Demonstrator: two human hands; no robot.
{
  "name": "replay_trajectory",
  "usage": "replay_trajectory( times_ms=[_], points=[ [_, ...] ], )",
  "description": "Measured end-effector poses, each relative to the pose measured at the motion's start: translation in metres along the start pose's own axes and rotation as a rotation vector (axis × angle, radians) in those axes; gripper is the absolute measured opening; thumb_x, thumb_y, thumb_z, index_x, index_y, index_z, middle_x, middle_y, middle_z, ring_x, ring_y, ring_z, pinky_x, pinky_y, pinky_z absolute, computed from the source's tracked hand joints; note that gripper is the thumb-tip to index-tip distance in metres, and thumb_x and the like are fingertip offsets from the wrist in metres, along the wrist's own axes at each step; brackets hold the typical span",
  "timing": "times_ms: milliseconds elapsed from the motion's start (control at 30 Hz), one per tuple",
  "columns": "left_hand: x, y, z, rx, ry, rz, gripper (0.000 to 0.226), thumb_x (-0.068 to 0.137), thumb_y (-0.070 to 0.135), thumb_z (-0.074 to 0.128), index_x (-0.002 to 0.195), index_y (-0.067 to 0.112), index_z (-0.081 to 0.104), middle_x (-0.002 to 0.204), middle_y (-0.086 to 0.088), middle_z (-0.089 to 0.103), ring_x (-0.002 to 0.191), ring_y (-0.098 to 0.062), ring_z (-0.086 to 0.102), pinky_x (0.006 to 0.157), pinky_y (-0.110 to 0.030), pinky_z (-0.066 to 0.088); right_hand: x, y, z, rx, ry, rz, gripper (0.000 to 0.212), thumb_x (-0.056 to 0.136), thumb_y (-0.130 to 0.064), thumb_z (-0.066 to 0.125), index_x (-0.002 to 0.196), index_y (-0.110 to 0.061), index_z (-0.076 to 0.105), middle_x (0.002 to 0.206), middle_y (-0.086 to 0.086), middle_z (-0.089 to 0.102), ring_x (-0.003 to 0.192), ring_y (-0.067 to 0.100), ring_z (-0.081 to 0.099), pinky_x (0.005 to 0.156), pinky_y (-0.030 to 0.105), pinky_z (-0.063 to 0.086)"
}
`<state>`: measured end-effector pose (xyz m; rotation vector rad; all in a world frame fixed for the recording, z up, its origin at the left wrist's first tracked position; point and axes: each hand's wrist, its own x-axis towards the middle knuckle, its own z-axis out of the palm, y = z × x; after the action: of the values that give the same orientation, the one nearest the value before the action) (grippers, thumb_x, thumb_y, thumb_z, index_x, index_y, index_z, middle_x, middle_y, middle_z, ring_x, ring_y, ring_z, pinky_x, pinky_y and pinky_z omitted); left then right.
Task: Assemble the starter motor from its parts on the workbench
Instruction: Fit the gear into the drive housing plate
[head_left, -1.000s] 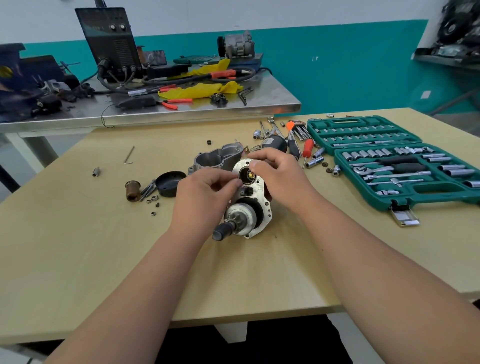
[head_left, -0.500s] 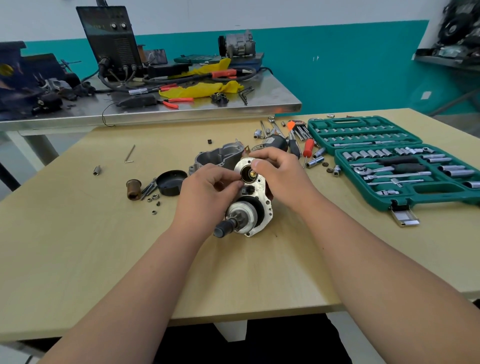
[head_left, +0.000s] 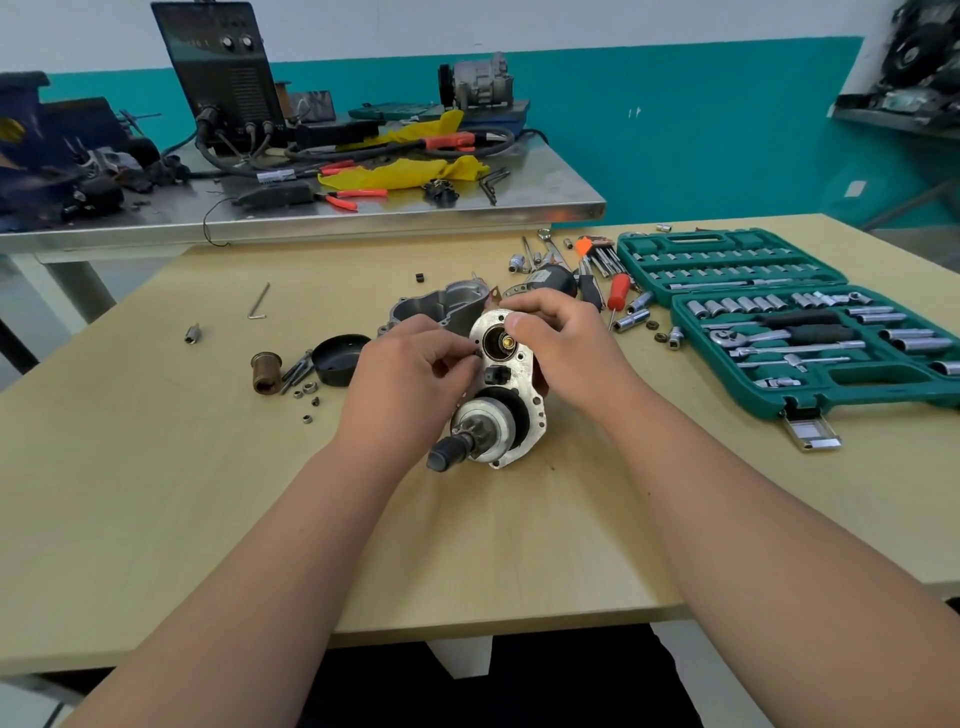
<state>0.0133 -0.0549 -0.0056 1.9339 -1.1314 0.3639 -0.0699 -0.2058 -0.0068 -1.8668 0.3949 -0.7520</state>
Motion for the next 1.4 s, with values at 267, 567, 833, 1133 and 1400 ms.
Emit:
replay_trajectory(
  times_ms=[267,567,833,1133,1400],
  points=[
    [0.0006,0.0027,-0.0007,0.032,-0.004,0.074,0.008,0.08,0.011,0.077,0.086,0.014,0.08,0.078,0.0,0.066,0.067,-0.012,0.057,0.065,-0.026,0.045,0.0001,0.0003,0.0003,-0.001,-0.003,-0.005,0.015,0.087,-0.026,0.061,0.101,-0.031,0.066,0.086,-0.013,0.065,0.074,-0.014,0.057,0.059,0.001,0.039],
    [-0.0007,0.0024,0.0012,-0.008,0.002,0.018,0.012,0.079,0.012,0.077,0.09,0.016,0.079,0.082,0.001,0.068,0.072,-0.009,0.057,0.068,-0.017,0.044,0.0001,-0.0003,-0.0006,-0.001,0.0,0.002,0.015,0.087,-0.025,0.062,0.1,-0.031,0.066,0.085,-0.014,0.065,0.073,-0.014,0.057,0.059,0.002,0.039],
    [-0.0013,0.0031,0.0022,-0.016,0.012,-0.067,0.006,0.078,0.018,0.078,0.081,0.022,0.076,0.08,0.008,0.065,0.07,-0.004,0.055,0.07,-0.014,0.042,-0.0003,-0.001,0.0001,0.008,-0.002,-0.003,0.015,0.087,-0.025,0.062,0.1,-0.031,0.066,0.085,-0.014,0.065,0.073,-0.013,0.058,0.058,0.002,0.04],
    [-0.0012,0.0051,-0.0004,-0.001,-0.002,-0.04,0.013,0.08,0.014,0.076,0.09,0.022,0.079,0.082,0.005,0.068,0.073,-0.007,0.057,0.07,-0.008,0.04,-0.0006,-0.0005,-0.0005,0.004,0.0,0.004,0.015,0.088,-0.026,0.061,0.101,-0.031,0.067,0.087,-0.011,0.065,0.073,-0.013,0.058,0.056,0.003,0.04],
    [-0.0011,0.0045,0.0009,-0.01,0.002,-0.035,0.012,0.081,0.017,0.077,0.091,0.023,0.079,0.081,0.004,0.068,0.074,-0.009,0.058,0.071,-0.016,0.042,-0.0005,-0.0005,-0.0009,-0.001,-0.006,-0.003,0.016,0.087,-0.027,0.061,0.102,-0.031,0.066,0.086,-0.012,0.065,0.072,-0.013,0.058,0.056,0.003,0.04]
  ],
)
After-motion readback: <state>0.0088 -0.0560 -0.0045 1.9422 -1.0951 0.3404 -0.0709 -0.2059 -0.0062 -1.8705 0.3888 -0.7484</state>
